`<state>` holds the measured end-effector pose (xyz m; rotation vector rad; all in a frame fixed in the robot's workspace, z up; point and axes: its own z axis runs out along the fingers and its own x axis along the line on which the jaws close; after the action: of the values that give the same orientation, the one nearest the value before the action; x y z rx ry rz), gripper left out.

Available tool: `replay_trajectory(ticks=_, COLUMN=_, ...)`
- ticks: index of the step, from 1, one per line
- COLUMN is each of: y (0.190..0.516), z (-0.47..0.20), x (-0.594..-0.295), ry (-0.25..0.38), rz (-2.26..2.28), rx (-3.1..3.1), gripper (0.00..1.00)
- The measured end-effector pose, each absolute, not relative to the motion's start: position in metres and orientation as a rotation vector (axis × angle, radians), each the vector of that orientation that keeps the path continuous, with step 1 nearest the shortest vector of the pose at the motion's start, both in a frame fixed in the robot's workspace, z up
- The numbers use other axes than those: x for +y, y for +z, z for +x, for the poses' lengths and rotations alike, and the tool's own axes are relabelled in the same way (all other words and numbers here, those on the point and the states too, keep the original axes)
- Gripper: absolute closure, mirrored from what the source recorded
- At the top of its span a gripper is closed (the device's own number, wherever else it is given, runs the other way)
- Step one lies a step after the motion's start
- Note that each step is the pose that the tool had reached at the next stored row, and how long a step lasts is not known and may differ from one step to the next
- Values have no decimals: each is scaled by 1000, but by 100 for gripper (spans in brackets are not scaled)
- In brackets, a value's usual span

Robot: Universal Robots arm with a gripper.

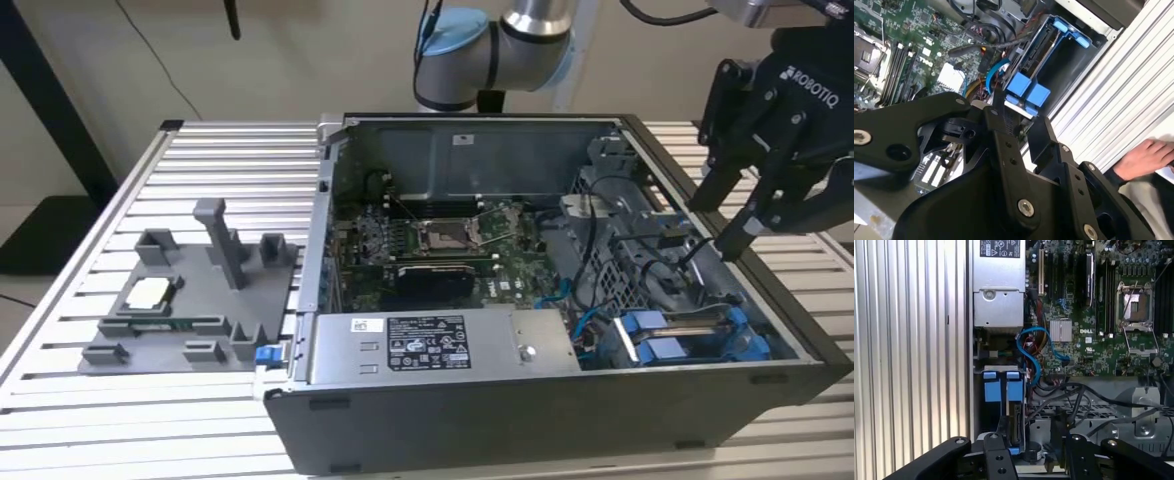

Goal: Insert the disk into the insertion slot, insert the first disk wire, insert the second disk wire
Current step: 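Insert the first disk wire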

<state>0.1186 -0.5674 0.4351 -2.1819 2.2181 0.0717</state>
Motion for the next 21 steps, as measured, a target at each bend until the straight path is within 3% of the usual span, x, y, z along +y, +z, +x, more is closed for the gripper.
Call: replay_trajectory(ticks=21, y=420, z=119, x=-565, ry=34, rz=-2160, rx=2193, gripper=54)
